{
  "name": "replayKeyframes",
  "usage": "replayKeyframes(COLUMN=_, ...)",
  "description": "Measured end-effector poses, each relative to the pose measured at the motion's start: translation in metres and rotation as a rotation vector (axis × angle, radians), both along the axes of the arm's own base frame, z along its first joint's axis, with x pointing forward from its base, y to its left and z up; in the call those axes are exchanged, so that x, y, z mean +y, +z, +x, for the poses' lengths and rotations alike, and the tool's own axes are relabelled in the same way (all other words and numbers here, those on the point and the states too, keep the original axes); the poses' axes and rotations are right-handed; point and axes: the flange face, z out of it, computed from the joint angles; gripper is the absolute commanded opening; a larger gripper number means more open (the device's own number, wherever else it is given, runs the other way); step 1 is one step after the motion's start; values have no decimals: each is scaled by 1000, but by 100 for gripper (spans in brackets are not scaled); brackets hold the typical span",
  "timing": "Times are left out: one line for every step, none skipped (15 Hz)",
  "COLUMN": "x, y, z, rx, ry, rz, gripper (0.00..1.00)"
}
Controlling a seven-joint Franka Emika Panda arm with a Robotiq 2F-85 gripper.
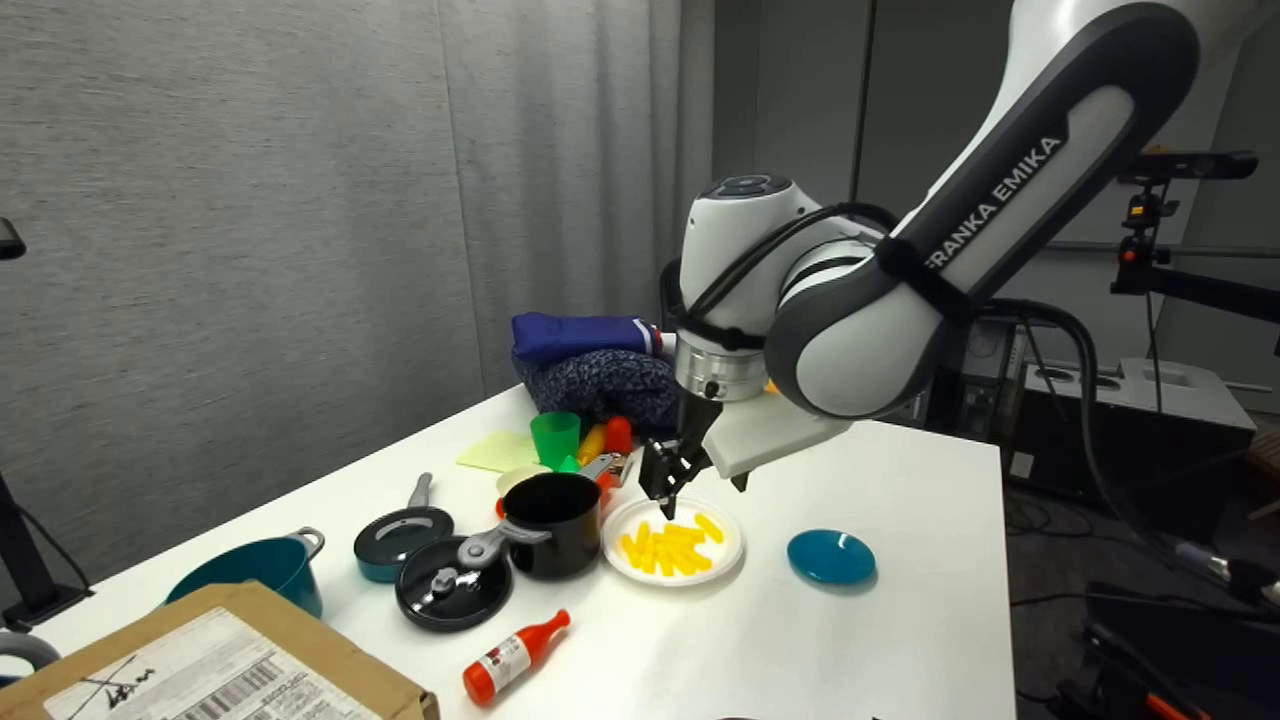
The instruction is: Push the plate to the right
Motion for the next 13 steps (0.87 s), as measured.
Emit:
replayKeyframes(x=3, y=2, z=1, rx=-11, ry=5, rz=-3, gripper=100)
replayKeyframes(x=4, y=3, z=2, rx=-19, ry=2, rz=-10, gripper=100)
replayKeyframes(x=4, y=3, z=2, rx=-23, ry=-6, rz=-17, gripper=100)
replayKeyframes(x=4, y=1, z=2, rx=-25, ry=-19, rz=-21, gripper=100)
replayKeyframes(x=4, y=-2, z=2, rx=-25, ry=-35, rz=-21, gripper=100)
replayKeyframes(x=4, y=-5, z=2, rx=-23, ry=-51, rz=-19, gripper=100)
replayKeyframes(x=4, y=-8, z=2, rx=-20, ry=-65, rz=-17, gripper=100)
replayKeyframes(x=5, y=-12, z=2, rx=-16, ry=-74, rz=-14, gripper=100)
replayKeyframes(x=6, y=-15, z=2, rx=-12, ry=-79, rz=-10, gripper=100)
replayKeyframes(x=9, y=-17, z=4, rx=-8, ry=-83, rz=0, gripper=100)
replayKeyframes(x=13, y=-18, z=5, rx=-5, ry=-89, rz=16, gripper=100)
replayKeyframes(x=17, y=-18, z=6, rx=-5, ry=-89, rz=28, gripper=100)
replayKeyframes(x=20, y=-17, z=7, rx=-8, ry=-89, rz=34, gripper=100)
